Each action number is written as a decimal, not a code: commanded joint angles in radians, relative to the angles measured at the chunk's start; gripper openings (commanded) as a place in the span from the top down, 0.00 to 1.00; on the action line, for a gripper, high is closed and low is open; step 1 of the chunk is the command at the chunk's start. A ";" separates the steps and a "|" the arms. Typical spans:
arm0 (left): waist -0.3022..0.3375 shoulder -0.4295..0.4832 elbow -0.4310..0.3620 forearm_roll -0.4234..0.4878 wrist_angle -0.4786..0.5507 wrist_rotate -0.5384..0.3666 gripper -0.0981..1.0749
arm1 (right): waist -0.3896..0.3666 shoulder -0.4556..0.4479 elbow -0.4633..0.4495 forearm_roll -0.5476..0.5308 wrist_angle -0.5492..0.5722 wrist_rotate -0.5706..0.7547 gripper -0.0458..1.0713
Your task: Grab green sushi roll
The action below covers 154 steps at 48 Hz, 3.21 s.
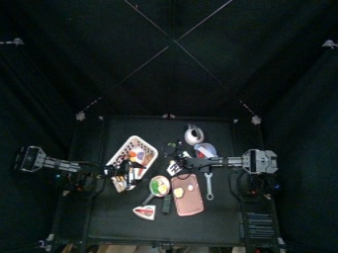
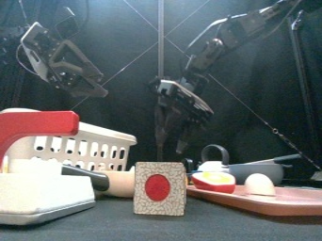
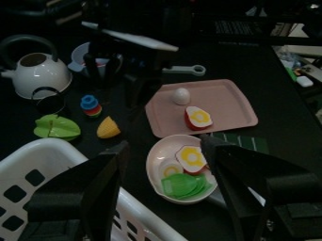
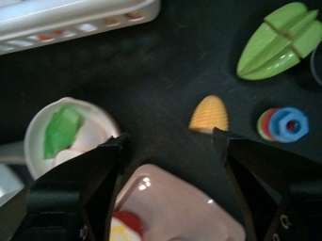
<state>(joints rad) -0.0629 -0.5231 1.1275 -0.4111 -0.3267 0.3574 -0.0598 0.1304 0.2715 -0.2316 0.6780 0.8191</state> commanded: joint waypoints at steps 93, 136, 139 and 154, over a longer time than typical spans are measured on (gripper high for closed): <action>-0.150 -0.002 0.035 -0.092 -0.137 -0.006 0.10 | 0.414 0.272 -0.212 -0.209 0.233 0.973 0.06; -0.150 -0.002 0.043 -0.092 -0.137 -0.006 0.10 | 0.413 0.305 -0.235 -0.198 0.233 0.959 0.10; -0.150 -0.002 0.041 -0.092 -0.137 -0.005 0.10 | 0.414 0.305 -0.235 -0.199 0.233 0.959 0.12; -0.150 -0.002 0.044 -0.092 -0.137 -0.005 0.10 | 0.414 0.302 -0.241 -0.198 0.233 0.959 0.28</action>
<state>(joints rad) -0.2117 -0.5216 1.1827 -0.5047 -0.4556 0.3513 0.3543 0.4556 0.0583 -0.4280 0.9127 1.7794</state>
